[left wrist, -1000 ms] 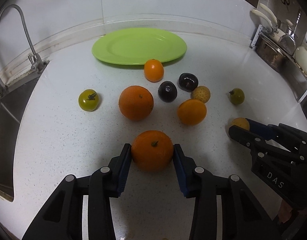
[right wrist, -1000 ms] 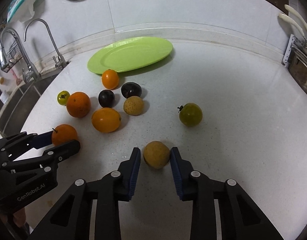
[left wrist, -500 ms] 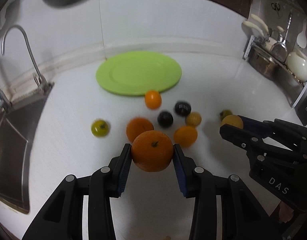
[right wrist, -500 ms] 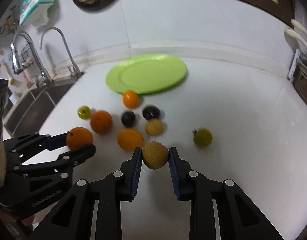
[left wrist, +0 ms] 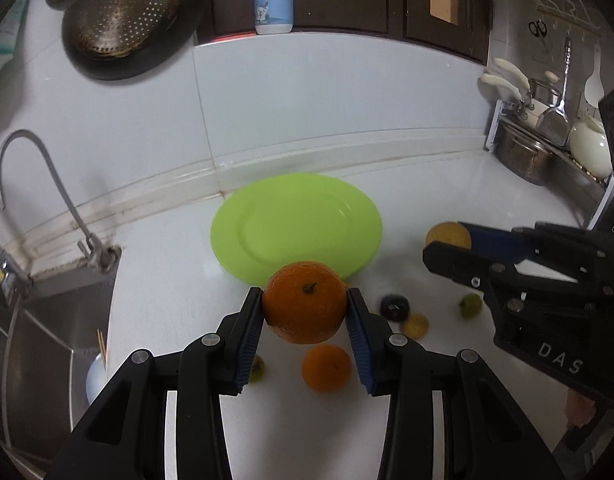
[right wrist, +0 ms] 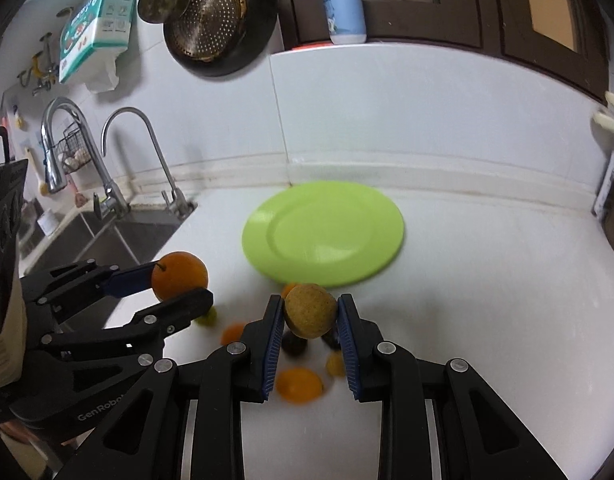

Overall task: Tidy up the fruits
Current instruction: 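Carry both fruits onto the green plate and open both grippers, then lift both grippers off the plate back toward the remaining fruits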

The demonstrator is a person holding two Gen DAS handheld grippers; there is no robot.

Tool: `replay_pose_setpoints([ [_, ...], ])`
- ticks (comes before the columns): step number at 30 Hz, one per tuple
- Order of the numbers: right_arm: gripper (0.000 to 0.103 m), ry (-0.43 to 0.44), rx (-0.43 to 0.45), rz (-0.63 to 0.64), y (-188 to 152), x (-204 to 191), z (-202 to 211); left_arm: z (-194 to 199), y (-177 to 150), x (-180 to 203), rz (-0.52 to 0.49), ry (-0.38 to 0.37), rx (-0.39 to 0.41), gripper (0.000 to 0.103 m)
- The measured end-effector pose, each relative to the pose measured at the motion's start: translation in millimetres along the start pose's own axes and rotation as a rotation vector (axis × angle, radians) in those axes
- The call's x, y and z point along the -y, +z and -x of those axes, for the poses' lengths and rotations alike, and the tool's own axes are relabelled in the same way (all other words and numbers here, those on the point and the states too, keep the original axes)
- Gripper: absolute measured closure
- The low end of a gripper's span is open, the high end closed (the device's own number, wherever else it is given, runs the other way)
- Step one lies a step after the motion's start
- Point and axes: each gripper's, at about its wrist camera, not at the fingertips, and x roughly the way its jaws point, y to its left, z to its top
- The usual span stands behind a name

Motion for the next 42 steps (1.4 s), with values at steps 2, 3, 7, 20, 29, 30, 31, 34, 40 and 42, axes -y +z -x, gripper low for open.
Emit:
replay_pose_setpoints([
  [2, 0.075, 0.001, 0.004, 0.010, 9, -1, -6, -7, 6, -1, -0.007, -0.013, -0.003, 0.062],
  [3, 0.075, -0.004, 0.003, 0.016, 14, -2, -12, -12, 9, -2, -0.008, -0.019, -0.009, 0.062],
  [7, 0.075, -0.015, -0.017, 0.035, 31, -2, -32, -33, 20, -4, -0.023, -0.052, -0.039, 0.062],
  [20, 0.075, -0.035, -0.198, 0.006, 46, 18, -122, -115, 46, -14, -0.050, -0.122, -0.190, 0.062],
  [29, 0.075, -0.047, -0.269, 0.004, 39, 22, -153, -143, 39, -19, -0.049, -0.131, -0.270, 0.062],
  [30, 0.075, -0.046, -0.273, 0.004, 39, 22, -155, -145, 38, -19, -0.045, -0.133, -0.273, 0.062],
  [31, 0.075, -0.043, -0.276, 0.001, 39, 23, -156, -147, 40, -17, -0.045, -0.131, -0.276, 0.062],
  [34, 0.075, -0.040, -0.278, 0.003, 40, 23, -159, -149, 40, -18, -0.040, -0.130, -0.285, 0.062],
  [40, 0.064, -0.070, -0.258, 0.004, 42, 24, -154, -143, 40, -26, -0.029, -0.124, -0.279, 0.058],
  [42, 0.064, -0.082, -0.252, 0.009, 43, 24, -151, -133, 42, -30, -0.022, -0.109, -0.252, 0.055],
])
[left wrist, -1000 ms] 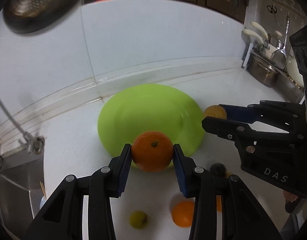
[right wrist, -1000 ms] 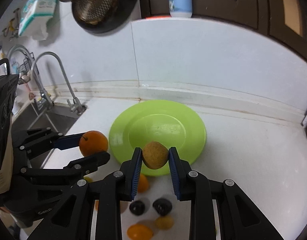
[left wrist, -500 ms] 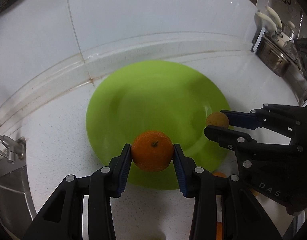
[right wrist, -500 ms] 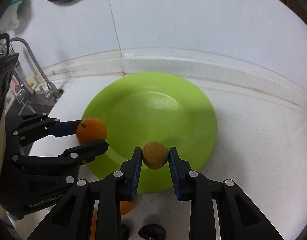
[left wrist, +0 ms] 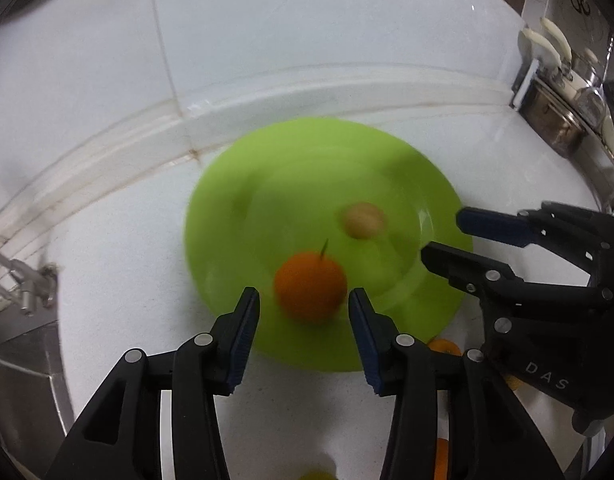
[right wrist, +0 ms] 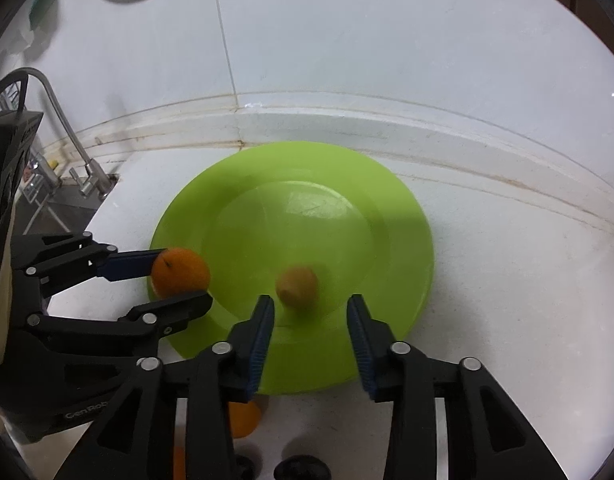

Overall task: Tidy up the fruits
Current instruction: 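Lift both grippers off the plate back toward the remaining fruits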

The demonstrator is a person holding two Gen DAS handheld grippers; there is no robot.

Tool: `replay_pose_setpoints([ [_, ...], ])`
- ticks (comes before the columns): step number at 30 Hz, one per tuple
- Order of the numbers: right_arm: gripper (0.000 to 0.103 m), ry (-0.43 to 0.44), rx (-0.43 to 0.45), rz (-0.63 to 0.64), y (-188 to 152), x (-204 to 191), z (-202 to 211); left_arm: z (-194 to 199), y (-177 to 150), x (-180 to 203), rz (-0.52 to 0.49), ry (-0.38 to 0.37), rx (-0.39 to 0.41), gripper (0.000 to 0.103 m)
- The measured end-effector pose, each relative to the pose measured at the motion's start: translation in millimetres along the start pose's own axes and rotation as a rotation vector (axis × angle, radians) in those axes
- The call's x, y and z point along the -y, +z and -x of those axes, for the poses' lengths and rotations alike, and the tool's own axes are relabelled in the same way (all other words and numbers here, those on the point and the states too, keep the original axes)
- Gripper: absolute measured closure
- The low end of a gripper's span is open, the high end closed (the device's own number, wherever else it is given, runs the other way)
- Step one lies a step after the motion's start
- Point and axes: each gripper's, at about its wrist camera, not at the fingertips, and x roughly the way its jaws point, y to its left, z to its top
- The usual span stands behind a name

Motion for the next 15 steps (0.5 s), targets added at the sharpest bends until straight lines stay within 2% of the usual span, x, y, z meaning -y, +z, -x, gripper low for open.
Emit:
replay_pose_setpoints([
  [2, 0.064, -0.002, 0.016, -0.013, -1, 2, 7, 11, -1, -2, 0.000, 0.007, 0.023, 0.048],
  [11, 0.064, -0.011, 0.132, -0.035, -11, -2, 65, 71, -16, -1, -0.006, 0.046, 0.142, 0.034],
  [14, 0.064, -0.009, 0.167, -0.038, -17, -6, 83, 93, -26, 3, 0.003, 0.039, 0.185, 0.025],
  [15, 0.060, -0.011, 0.180, -0.039, -20, -9, 89, 99, -30, 5, 0.003, 0.042, 0.200, 0.023],
])
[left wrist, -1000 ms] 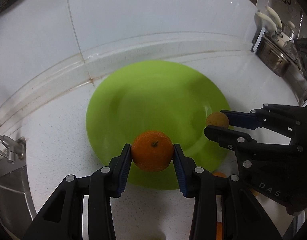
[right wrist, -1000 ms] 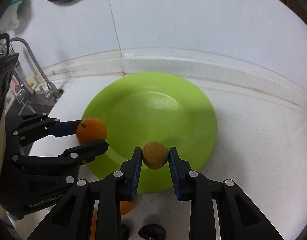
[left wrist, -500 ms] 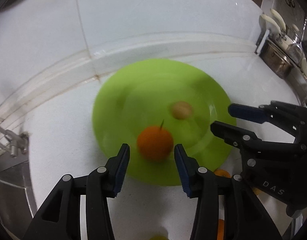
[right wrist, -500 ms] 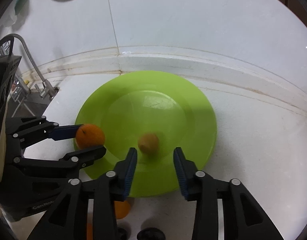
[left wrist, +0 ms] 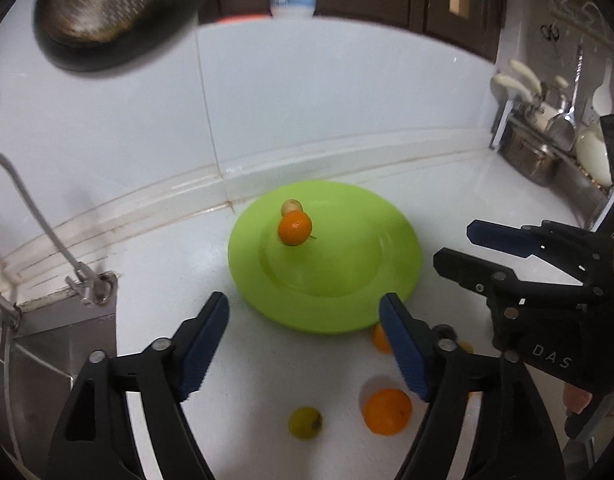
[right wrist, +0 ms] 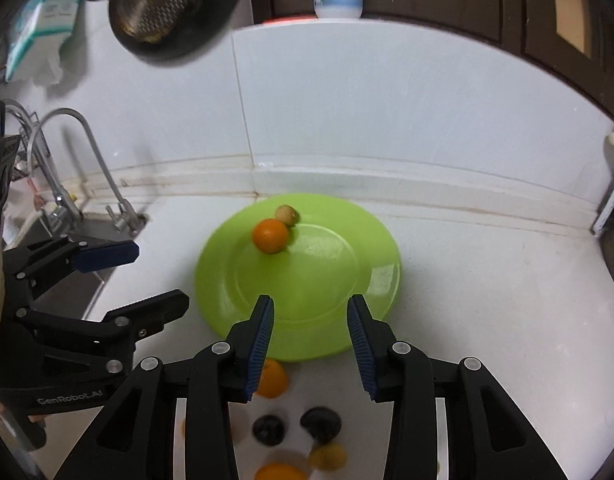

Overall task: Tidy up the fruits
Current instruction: 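Lift both grippers off the plate back toward the remaining fruits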

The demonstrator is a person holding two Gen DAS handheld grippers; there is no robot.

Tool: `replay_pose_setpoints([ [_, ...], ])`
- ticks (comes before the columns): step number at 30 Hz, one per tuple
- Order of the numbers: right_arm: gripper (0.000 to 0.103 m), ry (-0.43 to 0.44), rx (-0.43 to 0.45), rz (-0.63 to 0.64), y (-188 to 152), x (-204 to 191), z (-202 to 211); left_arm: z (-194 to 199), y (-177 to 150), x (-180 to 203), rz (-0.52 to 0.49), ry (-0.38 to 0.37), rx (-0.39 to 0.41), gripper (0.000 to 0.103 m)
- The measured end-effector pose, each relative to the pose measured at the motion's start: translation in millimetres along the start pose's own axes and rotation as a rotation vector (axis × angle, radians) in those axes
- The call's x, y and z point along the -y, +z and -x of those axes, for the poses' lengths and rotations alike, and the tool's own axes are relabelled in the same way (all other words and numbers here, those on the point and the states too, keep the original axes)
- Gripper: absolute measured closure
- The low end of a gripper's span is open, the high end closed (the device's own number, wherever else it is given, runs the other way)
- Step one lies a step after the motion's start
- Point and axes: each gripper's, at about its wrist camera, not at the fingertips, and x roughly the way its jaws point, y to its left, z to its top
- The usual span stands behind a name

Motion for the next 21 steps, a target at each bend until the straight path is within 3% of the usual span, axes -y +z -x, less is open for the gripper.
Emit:
replay_pose_setpoints([
  [2, 0.054, -0.005, 0.022, -0.008, -3, -4, 10, 13, -6, 4, -0.004, 0.013, 0.030, 0.023],
  [8, 0.053, -0.017, 0.058, -0.031, -20, -12, 36, 47, -21, 11, -0.015, 0.041, 0.108, 0.017],
  [10, 0.046, -0.028, 0.067, -0.034, -26, -14, 45, 56, -26, 13, -0.018, 0.034, 0.126, 0.015],
  [21, 0.046, -0.089, 0.122, -0.019, -55, -25, 81, 80, -57, 23, -0.027, -0.007, 0.174, 0.015],
])
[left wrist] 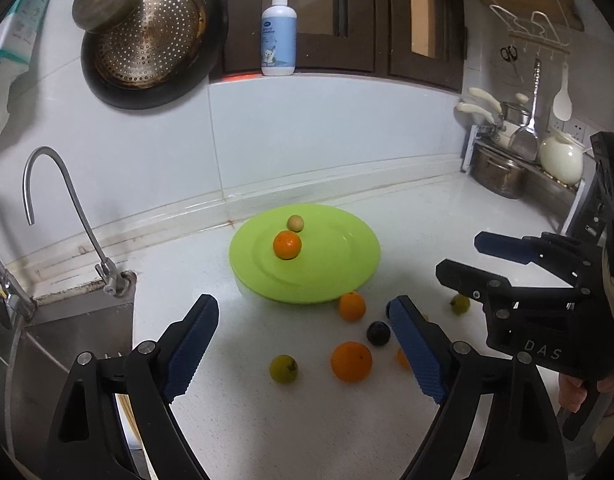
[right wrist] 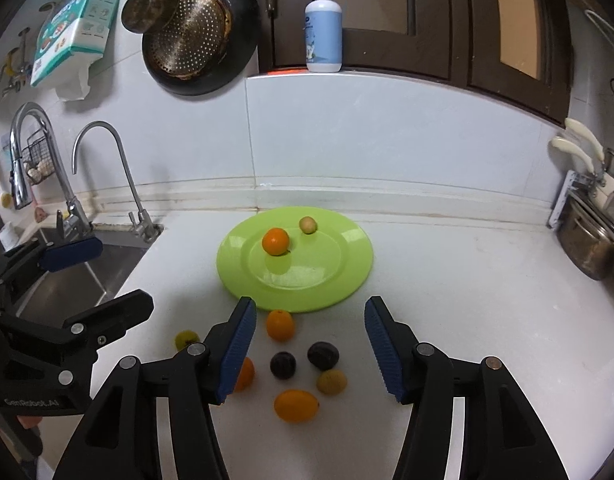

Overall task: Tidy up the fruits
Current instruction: 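Lift both grippers off the plate back toward the remaining fruits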

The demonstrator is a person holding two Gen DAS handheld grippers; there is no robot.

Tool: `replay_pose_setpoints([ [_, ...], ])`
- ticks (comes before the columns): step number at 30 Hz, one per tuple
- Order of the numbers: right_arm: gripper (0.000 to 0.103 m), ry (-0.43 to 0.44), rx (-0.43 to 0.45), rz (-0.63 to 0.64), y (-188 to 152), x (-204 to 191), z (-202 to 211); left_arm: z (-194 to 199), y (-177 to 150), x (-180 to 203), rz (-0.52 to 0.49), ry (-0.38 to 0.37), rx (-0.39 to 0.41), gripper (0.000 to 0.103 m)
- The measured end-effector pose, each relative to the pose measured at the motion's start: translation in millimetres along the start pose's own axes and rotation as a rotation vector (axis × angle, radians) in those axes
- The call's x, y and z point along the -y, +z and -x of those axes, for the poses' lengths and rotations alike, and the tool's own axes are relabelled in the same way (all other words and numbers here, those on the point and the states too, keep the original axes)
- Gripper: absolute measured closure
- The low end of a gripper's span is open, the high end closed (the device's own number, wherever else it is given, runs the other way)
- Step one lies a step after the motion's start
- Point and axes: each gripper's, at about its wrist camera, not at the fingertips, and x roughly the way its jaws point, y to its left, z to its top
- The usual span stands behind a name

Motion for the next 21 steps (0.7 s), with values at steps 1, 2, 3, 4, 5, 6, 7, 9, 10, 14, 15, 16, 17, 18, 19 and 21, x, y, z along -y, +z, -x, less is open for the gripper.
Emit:
replay_pose_setpoints([
  [1, 0.046, -0.002, -0.003, -0.001, -3, -1, 2, 1, -2, 1, -0.005, 0.001, 0.004, 0.015],
  [2, 0.046, -0.001, -0.007, -0.001, -5, -2, 2, 1, -4, 2, -0.009, -0.003, 0.003, 0.015],
  [3, 0.046, 0.001, -0.015, 0.000, -8, -3, 3, 0, -6, 2, -0.011, -0.010, -0.001, 0.015],
  [4, 0.046, 0.001, -0.019, -0.001, -11, -4, 4, 0, -9, 4, -0.018, -0.020, -0.004, 0.015],
  [5, 0.046, 0.001, -0.023, -0.002, -15, -4, 5, -1, -11, 5, -0.027, -0.026, -0.005, 0.015],
  [6, 0.046, 0.000, -0.028, 0.001, -18, -5, 6, -2, -13, 7, -0.036, -0.028, -0.005, 0.015],
  [7, 0.046, -0.002, -0.031, 0.002, -21, -6, 6, -3, -15, 8, -0.047, -0.030, -0.004, 0.015],
  [9, 0.046, -0.003, -0.042, 0.004, -28, -7, 7, -3, -20, 11, -0.066, -0.036, 0.004, 0.016],
  [10, 0.046, -0.003, -0.049, 0.002, -32, -6, 7, -4, -22, 12, -0.075, -0.039, 0.008, 0.016],
  [14, 0.046, -0.012, -0.062, 0.005, -46, -6, 7, -7, -30, 18, -0.121, -0.054, 0.015, 0.016],
  [15, 0.046, -0.014, -0.064, 0.006, -48, -6, 7, -9, -32, 19, -0.134, -0.057, 0.014, 0.016],
  [16, 0.046, -0.018, -0.069, 0.009, -51, -6, 6, -10, -34, 19, -0.143, -0.062, 0.015, 0.016],
  [17, 0.046, -0.020, -0.072, 0.011, -53, -6, 6, -11, -36, 20, -0.158, -0.064, 0.019, 0.016],
  [18, 0.046, -0.023, -0.076, 0.015, -56, -6, 5, -13, -37, 21, -0.171, -0.067, 0.018, 0.016],
  [19, 0.046, -0.023, -0.081, 0.021, -58, -6, 4, -16, -39, 22, -0.188, -0.073, 0.014, 0.018],
  [21, 0.046, -0.023, -0.090, 0.033, -62, -7, 2, -23, -42, 24, -0.218, -0.083, -0.005, 0.020],
])
